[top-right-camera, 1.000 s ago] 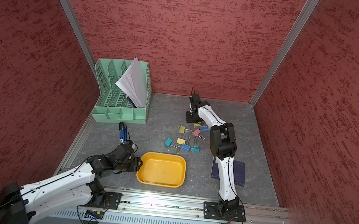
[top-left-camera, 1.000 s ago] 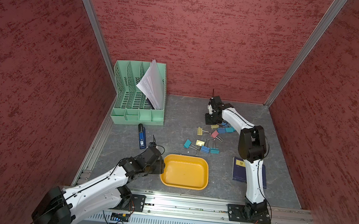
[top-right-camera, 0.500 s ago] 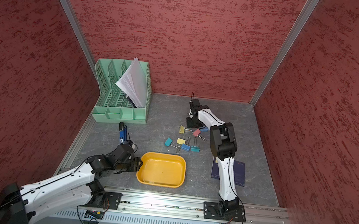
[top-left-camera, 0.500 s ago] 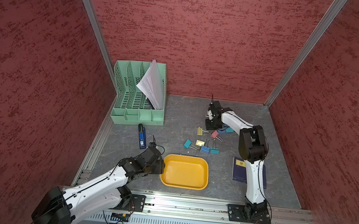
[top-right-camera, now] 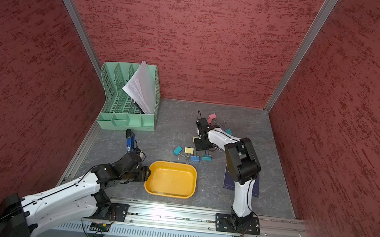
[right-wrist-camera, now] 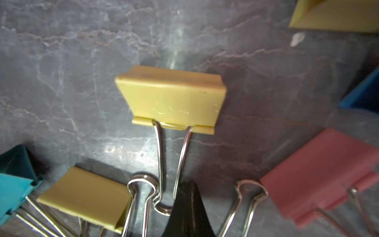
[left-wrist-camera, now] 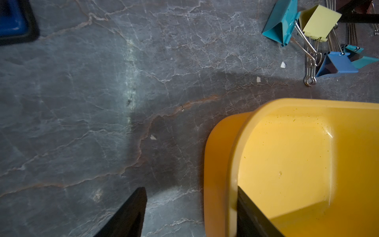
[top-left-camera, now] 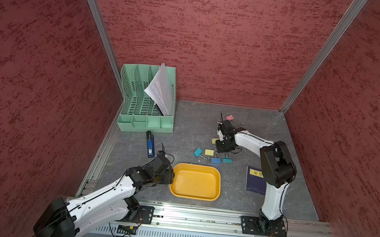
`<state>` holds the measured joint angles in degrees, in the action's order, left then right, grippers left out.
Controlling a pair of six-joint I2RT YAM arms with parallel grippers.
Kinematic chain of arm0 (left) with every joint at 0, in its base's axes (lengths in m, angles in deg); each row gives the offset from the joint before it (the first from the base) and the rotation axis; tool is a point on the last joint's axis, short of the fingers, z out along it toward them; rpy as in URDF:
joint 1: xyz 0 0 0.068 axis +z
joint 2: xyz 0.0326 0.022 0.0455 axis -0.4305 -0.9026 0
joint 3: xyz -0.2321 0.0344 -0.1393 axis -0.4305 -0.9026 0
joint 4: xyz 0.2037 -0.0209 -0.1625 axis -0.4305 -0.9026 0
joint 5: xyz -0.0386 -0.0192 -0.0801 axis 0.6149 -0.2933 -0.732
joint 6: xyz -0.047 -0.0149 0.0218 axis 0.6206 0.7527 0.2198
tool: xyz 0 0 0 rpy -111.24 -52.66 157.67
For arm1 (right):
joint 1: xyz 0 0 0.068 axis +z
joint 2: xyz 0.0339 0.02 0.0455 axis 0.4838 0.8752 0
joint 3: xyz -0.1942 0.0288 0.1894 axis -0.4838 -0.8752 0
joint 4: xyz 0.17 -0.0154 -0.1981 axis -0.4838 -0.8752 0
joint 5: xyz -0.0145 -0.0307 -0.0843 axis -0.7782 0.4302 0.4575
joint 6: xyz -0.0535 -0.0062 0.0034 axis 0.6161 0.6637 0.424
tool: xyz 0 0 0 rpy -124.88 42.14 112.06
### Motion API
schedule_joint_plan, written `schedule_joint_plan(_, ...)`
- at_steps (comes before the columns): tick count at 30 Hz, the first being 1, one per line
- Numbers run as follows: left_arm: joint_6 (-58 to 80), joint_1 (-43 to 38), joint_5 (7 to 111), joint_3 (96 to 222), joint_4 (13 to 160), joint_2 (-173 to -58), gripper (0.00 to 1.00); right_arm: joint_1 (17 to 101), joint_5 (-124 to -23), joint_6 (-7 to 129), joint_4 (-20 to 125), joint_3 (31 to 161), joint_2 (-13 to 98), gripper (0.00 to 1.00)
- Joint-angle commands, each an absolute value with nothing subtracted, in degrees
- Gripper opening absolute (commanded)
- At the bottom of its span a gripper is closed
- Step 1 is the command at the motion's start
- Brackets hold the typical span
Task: Put the binder clips in the storage box
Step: Pick up the binder clip at the center of the board.
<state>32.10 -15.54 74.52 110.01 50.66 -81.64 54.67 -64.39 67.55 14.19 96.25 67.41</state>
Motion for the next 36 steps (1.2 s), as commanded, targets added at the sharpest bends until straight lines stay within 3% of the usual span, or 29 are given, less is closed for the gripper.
schedule_joint_plan(1,31.65,-15.63,74.98,109.45,51.00,-81.14,0.68,53.58,-61.49,66.05,15.03,97.50,65.55,0.18)
schedule_joint_plan(8,31.75,-15.67,74.96,109.27,50.66,-80.14,0.69,53.32,-62.42,64.78,12.04,102.30,66.57,0.56)
schedule_joint_plan(14,31.63,-15.59,74.85,109.14,50.91,-79.77,0.70,53.52,-64.33,61.99,13.00,102.86,68.20,0.77)
schedule_joint_plan(30,31.48,-15.72,74.48,109.10,51.23,-80.23,0.70,56.13,-61.44,56.11,8.75,111.72,77.34,0.81)
schedule_joint_plan(36,31.48,-15.72,74.59,109.10,51.36,-80.31,0.70,56.35,-57.54,55.43,8.81,112.04,79.19,0.74)
